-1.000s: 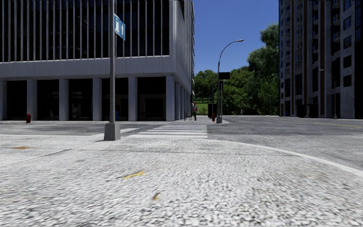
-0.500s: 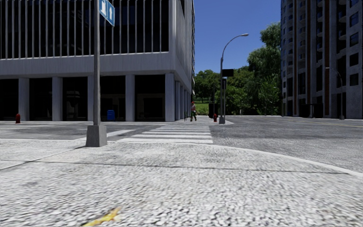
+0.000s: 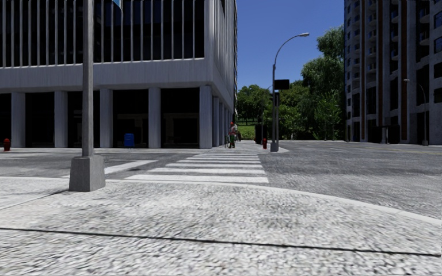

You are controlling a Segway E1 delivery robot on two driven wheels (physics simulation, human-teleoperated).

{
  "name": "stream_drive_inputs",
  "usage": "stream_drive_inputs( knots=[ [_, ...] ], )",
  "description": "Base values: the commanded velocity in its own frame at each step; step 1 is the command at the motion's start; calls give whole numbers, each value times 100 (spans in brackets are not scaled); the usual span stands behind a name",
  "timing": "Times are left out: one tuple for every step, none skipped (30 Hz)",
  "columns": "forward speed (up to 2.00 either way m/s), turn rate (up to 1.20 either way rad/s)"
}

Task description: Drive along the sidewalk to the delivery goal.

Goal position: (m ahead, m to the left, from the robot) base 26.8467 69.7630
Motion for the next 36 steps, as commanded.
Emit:
stream_drive_inputs(
  knots=[
    [200, 0],
    [200, 0],
    [200, 0],
    [200, 0],
    [200, 0],
    [200, 0],
    [200, 0],
    [200, 0],
    [200, 0],
    [200, 0],
    [200, 0],
    [200, 0],
    [200, 0],
    [200, 0],
    [200, 0],
    [200, 0],
    [200, 0],
    [200, 0],
    [200, 0],
    [200, 0],
    [200, 0],
    [200, 0],
    [200, 0],
    [200, 0],
    [200, 0],
    [200, 0],
    [200, 0],
    [200, 0],
    [200, 0],
    [200, 0],
    [200, 0],
    [200, 0],
    [200, 0],
    [200, 0],
    [200, 0],
    [200, 0]
  ],
)
